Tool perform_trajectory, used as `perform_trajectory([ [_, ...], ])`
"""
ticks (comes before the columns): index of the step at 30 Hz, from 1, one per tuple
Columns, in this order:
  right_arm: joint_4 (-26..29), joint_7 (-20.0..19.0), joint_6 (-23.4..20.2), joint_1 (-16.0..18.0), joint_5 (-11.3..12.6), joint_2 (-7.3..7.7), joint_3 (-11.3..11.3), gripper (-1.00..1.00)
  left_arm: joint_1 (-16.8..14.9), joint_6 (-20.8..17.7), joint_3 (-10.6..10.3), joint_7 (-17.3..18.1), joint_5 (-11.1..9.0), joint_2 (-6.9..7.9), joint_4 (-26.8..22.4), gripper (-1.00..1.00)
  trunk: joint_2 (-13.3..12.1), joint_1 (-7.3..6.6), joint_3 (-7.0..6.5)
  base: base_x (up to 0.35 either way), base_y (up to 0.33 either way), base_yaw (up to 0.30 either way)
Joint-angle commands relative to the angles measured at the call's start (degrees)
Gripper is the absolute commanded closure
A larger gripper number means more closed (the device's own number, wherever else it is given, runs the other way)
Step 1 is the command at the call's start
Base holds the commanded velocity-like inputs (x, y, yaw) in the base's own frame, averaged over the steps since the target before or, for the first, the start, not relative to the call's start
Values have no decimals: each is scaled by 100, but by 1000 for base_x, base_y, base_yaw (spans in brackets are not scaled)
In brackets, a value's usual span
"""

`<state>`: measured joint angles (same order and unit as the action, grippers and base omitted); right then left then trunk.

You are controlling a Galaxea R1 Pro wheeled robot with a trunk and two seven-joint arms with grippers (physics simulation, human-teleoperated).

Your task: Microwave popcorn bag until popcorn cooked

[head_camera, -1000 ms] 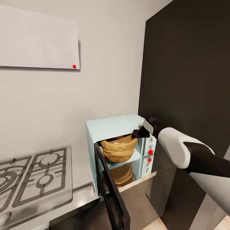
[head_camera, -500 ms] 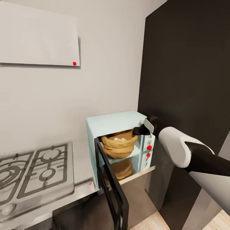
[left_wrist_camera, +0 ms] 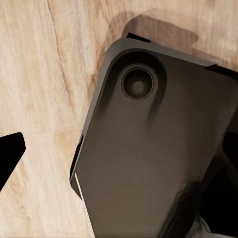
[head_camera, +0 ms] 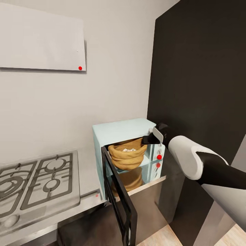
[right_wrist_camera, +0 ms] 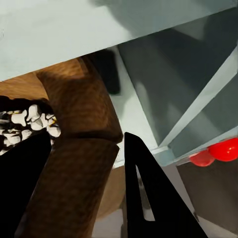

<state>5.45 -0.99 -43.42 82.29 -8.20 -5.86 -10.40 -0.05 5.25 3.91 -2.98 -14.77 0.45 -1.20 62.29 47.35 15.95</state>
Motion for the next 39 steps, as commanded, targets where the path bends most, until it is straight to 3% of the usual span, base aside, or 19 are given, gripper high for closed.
perform_trajectory([
  [1,-127,-2,-8,-2,14,-8,-92,100,1,11,38,-4,0,-1,-3,-100,3,1,8,0,0,0],
  [11,-173,0,-17,-2,20,82,-94,100,-2,11,48,35,-9,-1,-3,-100,3,1,8,0,101,-1],
  [23,-168,16,-53,-2,20,85,-92,100,2,11,47,35,-9,-1,-3,-100,3,1,8,0,0,-205],
  [39,-149,12,-3,-2,20,77,-94,100,3,11,47,35,-9,-6,-3,-100,3,1,8,0,39,-9],
])
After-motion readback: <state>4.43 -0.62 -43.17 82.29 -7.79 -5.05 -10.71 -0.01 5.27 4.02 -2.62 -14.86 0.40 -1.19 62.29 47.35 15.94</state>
